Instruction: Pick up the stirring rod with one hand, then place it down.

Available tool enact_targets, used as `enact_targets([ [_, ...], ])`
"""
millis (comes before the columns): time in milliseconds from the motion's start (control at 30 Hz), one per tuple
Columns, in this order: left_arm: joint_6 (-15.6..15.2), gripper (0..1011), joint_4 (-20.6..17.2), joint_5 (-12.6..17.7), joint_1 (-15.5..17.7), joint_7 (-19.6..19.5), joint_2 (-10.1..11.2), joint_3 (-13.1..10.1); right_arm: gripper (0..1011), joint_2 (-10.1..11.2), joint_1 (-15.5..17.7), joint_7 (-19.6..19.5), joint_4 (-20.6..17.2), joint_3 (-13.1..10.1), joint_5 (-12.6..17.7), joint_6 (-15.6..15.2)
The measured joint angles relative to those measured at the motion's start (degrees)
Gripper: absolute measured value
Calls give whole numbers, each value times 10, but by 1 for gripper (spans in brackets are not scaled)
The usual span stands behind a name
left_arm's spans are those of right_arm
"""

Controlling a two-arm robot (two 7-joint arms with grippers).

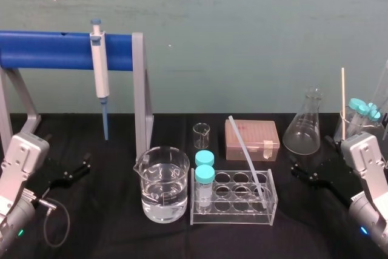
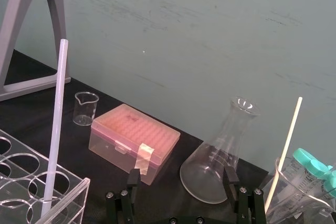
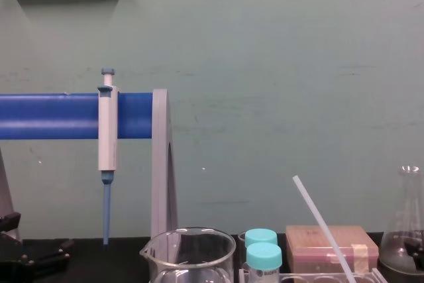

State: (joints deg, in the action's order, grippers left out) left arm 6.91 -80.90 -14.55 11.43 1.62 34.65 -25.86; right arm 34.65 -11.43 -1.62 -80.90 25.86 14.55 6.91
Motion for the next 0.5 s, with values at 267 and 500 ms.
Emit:
enact_targets([
  [267,0,1000,0,0,0,0,0,0,1003,0,0,0,0,0,0,0],
  [500,0,1000,0,0,0,0,0,0,1003,0,0,0,0,0,0,0],
])
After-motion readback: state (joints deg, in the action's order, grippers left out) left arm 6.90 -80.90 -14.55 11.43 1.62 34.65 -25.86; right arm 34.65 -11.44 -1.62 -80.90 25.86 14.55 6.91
